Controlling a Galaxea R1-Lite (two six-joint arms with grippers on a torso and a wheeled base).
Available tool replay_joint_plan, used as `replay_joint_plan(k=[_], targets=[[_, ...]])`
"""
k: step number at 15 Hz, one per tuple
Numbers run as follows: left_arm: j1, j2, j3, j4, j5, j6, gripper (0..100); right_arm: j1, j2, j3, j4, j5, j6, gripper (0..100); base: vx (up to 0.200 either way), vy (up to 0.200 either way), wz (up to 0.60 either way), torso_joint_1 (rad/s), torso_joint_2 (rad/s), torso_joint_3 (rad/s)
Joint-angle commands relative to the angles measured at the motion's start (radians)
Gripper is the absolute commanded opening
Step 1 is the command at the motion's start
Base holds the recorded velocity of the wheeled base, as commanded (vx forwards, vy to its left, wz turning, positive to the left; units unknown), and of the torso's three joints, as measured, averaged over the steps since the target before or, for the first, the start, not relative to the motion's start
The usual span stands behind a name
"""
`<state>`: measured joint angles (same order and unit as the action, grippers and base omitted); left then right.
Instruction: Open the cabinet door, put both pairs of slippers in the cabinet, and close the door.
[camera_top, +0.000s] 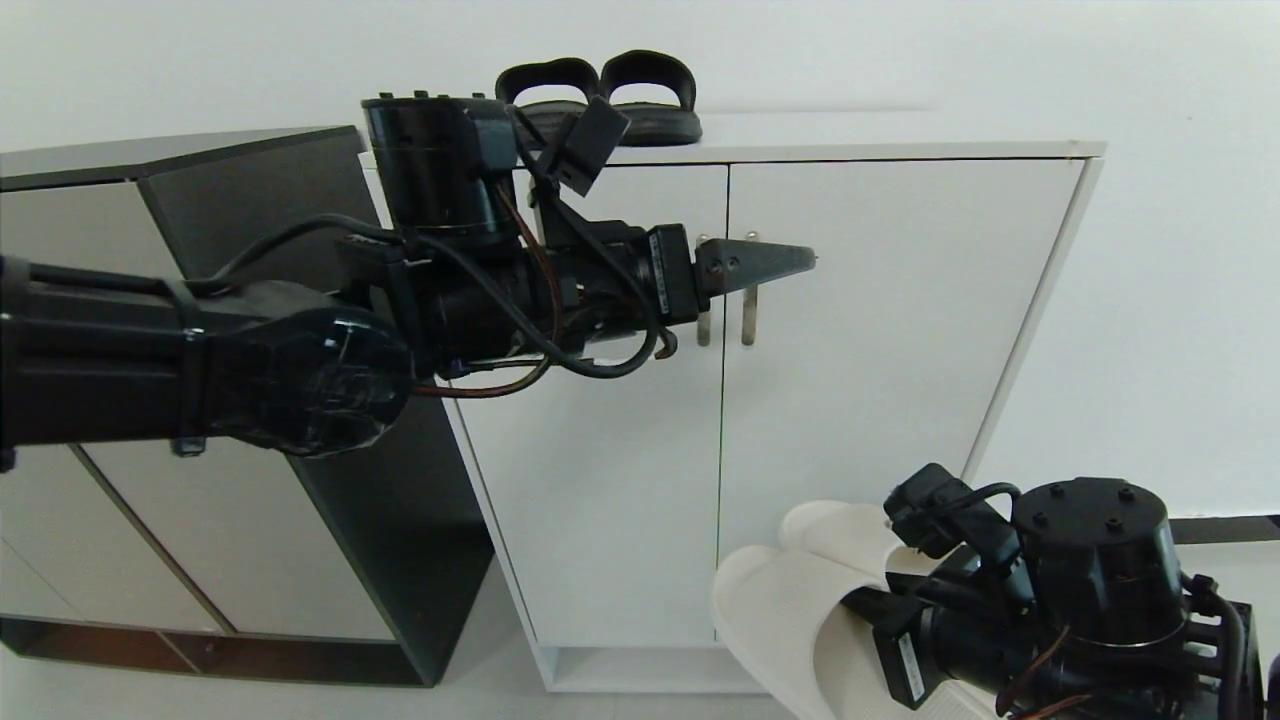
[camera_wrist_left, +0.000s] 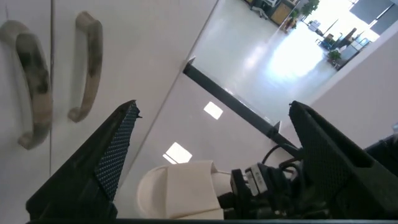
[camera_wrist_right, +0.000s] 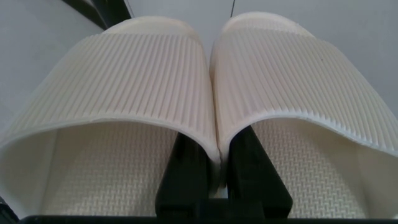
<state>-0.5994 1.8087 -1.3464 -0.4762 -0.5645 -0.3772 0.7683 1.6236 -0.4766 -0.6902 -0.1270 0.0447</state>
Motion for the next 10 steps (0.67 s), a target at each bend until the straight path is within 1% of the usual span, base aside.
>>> replay_joint_plan(k=[1,2,3,4,5,6,8,10], targets=[[-0.002,0.044,-0.028,0.001,0.005,0.006,100,-0.001,0.004,0.003,0.000,0.000,0.000,0,0.000,0.000,0.00,0.000,0.00,0.000],[-0.002,0.050,-0.030,-0.001,0.011,0.023,100,-0.001,0.004,0.003,0.000,0.000,0.000,0,0.000,0.000,0.00,0.000,0.00,0.000],[-0.002,0.070,-0.043,-0.001,0.041,0.050,100,0.000,0.005,0.001,0.000,0.000,0.000,0,0.000,0.000,0.00,0.000,0.00,0.000],[-0.002,0.087,-0.062,-0.001,0.092,0.061,100,0.000,0.013,0.001,-0.002,0.000,0.000,0,0.000,0.000,0.00,0.000,0.00,0.000],[-0.002,0.096,-0.073,-0.001,0.112,0.064,100,-0.001,0.019,0.001,-0.005,0.000,0.000,0,0.000,0.000,0.00,0.000,0.00,0.000],[-0.002,0.100,-0.080,0.001,0.117,0.069,100,-0.001,0.024,0.001,-0.011,0.000,0.000,0,0.000,0.000,0.00,0.000,0.00,0.000],[0.001,0.121,-0.109,0.005,0.144,0.080,100,-0.001,0.030,0.003,-0.020,0.000,0.000,0,0.000,0.000,0.00,0.000,0.00,0.000],[0.003,0.135,-0.126,0.005,0.146,0.080,100,-0.001,0.032,0.003,-0.020,0.000,0.000,0,0.000,0.000,0.00,0.000,0.00,0.000]])
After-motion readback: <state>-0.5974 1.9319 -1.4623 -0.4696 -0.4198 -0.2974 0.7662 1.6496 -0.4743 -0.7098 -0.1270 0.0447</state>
